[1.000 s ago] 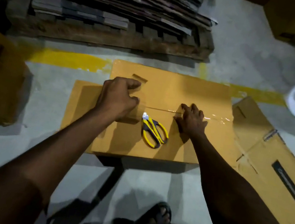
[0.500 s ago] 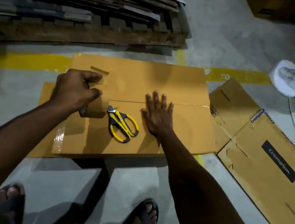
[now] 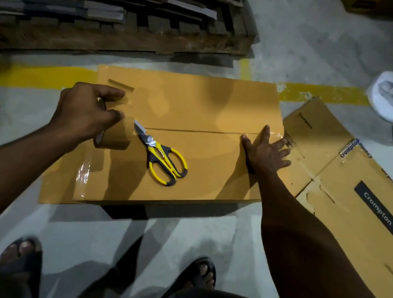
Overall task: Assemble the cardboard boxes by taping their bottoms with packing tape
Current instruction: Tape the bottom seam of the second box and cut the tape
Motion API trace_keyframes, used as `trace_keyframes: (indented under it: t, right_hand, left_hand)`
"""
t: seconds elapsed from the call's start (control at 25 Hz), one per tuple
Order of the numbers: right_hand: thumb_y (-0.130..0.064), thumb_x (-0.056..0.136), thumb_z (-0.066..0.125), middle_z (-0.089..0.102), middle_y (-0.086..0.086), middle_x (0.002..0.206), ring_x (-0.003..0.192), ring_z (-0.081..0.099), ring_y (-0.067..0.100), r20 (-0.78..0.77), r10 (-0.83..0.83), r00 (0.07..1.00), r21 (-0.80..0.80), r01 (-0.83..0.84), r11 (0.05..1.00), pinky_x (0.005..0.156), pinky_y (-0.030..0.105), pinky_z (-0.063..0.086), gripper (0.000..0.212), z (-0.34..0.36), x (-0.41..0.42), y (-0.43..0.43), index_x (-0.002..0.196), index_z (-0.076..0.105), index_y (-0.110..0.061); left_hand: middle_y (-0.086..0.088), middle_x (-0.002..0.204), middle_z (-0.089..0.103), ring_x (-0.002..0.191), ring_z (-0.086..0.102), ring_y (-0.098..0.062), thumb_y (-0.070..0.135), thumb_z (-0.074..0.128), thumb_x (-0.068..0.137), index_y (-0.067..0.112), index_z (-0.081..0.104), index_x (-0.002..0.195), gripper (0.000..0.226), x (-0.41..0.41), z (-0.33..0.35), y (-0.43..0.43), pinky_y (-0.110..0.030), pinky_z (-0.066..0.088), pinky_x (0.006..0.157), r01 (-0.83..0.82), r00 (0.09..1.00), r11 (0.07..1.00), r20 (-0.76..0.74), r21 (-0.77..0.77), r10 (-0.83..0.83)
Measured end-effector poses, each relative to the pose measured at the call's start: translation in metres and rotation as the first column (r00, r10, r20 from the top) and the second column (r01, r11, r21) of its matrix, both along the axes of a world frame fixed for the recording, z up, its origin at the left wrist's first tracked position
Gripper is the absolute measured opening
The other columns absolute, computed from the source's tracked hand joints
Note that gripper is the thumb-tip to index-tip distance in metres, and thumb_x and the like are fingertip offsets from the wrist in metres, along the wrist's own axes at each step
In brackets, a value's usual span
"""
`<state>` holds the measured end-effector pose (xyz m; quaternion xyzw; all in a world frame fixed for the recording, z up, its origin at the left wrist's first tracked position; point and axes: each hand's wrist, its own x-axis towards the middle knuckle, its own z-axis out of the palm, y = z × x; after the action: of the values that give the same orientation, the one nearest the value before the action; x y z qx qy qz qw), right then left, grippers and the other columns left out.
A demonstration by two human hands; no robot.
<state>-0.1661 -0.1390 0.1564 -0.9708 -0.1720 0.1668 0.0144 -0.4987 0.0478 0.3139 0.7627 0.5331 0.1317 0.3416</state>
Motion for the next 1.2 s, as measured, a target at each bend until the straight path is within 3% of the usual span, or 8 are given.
trace_keyframes:
  t: [0.32,0.48,0.6,0.76,0.88,0.96,1.08,1.2]
  right_hand:
    - [-0.083,0.078,0.045,0.008,0.025,0.158,0.134,0.026,0.049,-0.042,0.115,0.993,-0.035,-0.116,0.993,0.103,0.062,0.027,0.093,0.010,-0.138,0.036,0.154,0.010,-0.042]
    - [-0.079,0.079,0.051,0.001,0.025,0.159,0.138,0.020,0.051,-0.163,0.151,0.975,-0.022,-0.157,0.987,0.107,0.064,0.023,0.095,0.020,-0.164,0.046,0.154,0.008,-0.041]
    - [-0.066,0.082,0.061,0.008,0.020,0.161,0.141,0.019,0.048,-0.169,0.273,0.947,0.049,-0.269,0.962,0.110,0.064,0.022,0.088,0.040,-0.177,0.035,0.153,0.020,-0.033]
    - [-0.032,0.089,0.068,0.043,0.016,0.146,0.133,0.042,0.032,-0.236,0.520,0.821,0.571,-0.316,0.758,0.106,0.044,0.040,0.064,0.090,-0.225,0.044,0.145,0.041,-0.017]
    - [-0.020,0.073,0.065,0.058,0.014,0.124,0.110,0.057,0.026,-0.287,0.547,0.787,0.780,-0.139,0.610,0.088,0.044,0.052,0.052,0.121,-0.230,0.048,0.124,0.054,-0.016]
    - [-0.024,0.067,0.063,0.060,0.013,0.114,0.098,0.058,0.024,-0.292,0.499,0.816,0.811,-0.065,0.581,0.077,0.038,0.050,0.045,0.125,-0.205,0.042,0.111,0.056,-0.016]
    - [-0.022,0.073,0.078,0.060,0.008,0.111,0.096,0.058,0.020,-0.179,0.456,0.872,0.794,-0.146,0.590,0.076,0.030,0.044,0.040,0.113,-0.131,0.045,0.109,0.064,-0.012]
    - [-0.012,0.074,0.080,0.069,0.005,0.100,0.089,0.065,0.018,-0.228,0.422,0.877,0.811,-0.069,0.581,0.073,0.029,0.049,0.031,0.093,-0.069,0.063,0.103,0.069,-0.015]
  left_hand:
    - [-0.008,0.113,0.070,0.104,0.064,-0.021,0.014,0.076,0.078,0.016,0.065,0.126,0.049,-0.043,0.018,0.025,-0.040,0.050,0.097,-0.058,0.997,0.996,0.044,-0.070,0.061]
    - [0.024,0.056,0.063,0.056,0.058,0.015,0.016,0.074,0.080,0.020,0.062,0.127,0.048,-0.085,0.024,0.044,-0.032,0.054,0.088,-0.083,0.989,0.989,0.110,-0.124,0.097]
    - [0.005,0.095,0.068,0.051,0.059,0.006,0.012,0.074,0.081,0.020,0.061,0.129,0.051,-0.098,0.028,0.044,-0.047,0.059,0.078,-0.040,0.964,0.973,0.247,-0.226,0.098]
    - [-0.003,0.125,0.064,0.103,0.065,-0.019,0.015,0.076,0.076,0.019,0.061,0.129,0.055,-0.066,0.030,0.014,-0.048,0.054,0.091,0.038,0.906,0.946,0.411,-0.323,0.104]
    - [-0.006,0.130,0.061,0.114,0.060,-0.024,0.015,0.075,0.077,0.016,0.060,0.130,0.055,-0.007,0.018,-0.012,-0.045,0.052,0.094,0.120,0.851,0.899,0.510,-0.421,0.125]
    - [-0.009,0.133,0.058,0.110,0.061,-0.022,0.010,0.070,0.084,0.011,0.056,0.134,0.051,0.044,0.007,-0.021,-0.033,0.054,0.084,0.176,0.797,0.853,0.579,-0.492,0.170]
    - [-0.009,0.127,0.061,0.099,0.062,-0.019,0.006,0.062,0.090,0.009,0.055,0.134,0.044,0.128,-0.008,-0.027,-0.027,0.054,0.067,0.156,0.709,0.799,0.629,-0.581,0.319]
    - [-0.007,0.114,0.069,0.105,0.063,-0.029,0.019,0.066,0.079,0.017,0.072,0.111,0.033,0.198,-0.035,-0.014,-0.043,0.051,0.089,0.035,0.652,0.804,0.623,-0.594,0.432]
